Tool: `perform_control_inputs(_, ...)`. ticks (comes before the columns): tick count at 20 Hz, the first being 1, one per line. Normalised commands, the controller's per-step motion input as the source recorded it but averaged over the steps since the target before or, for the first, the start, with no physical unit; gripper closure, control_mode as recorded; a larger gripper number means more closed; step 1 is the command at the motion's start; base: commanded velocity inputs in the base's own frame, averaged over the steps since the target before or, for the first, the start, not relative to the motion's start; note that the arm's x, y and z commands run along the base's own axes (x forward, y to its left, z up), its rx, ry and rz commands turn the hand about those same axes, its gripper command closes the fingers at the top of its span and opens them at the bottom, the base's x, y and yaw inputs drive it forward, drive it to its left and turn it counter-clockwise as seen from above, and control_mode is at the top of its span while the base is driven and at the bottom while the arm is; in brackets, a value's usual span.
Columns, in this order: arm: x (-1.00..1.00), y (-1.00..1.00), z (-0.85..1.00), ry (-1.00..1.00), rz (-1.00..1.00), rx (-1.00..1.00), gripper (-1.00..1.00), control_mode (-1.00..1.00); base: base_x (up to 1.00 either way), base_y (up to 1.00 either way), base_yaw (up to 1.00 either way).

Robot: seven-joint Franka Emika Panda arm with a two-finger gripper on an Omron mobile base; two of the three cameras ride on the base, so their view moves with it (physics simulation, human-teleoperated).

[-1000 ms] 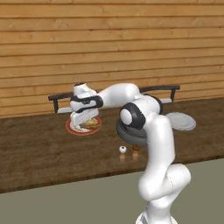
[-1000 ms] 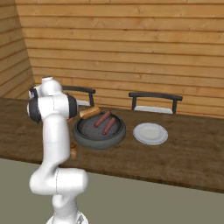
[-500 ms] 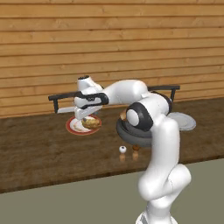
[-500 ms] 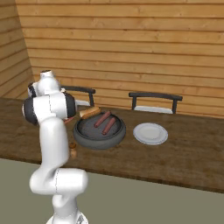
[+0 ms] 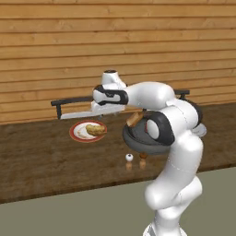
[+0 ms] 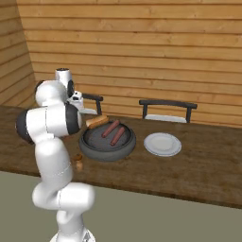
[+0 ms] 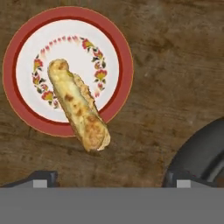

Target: Place one bun and one sausage from the bowl on each plate.

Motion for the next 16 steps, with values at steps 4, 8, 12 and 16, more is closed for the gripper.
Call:
perform_control_inputs(4,-0.23,-0.66,0.35,0.00,-0.42,0.18,-1.00,-1.00,0.00,0.00,0.00)
perform_control_inputs(8,-0.35,-0.65,0.11,-0.07,-0.29,0.09,-1.00,-1.00,0.00,0.00,0.00)
perform_control_inputs(12,-0.21,-0.51,0.27,-0.02,-0.21,0.05,-1.00,-1.00,0.00,0.00,0.00)
perform_control_inputs(16,-0.02,-0.47,0.13,0.00,-0.16,0.02,-1.00,-1.00,0.00,0.00,0.00)
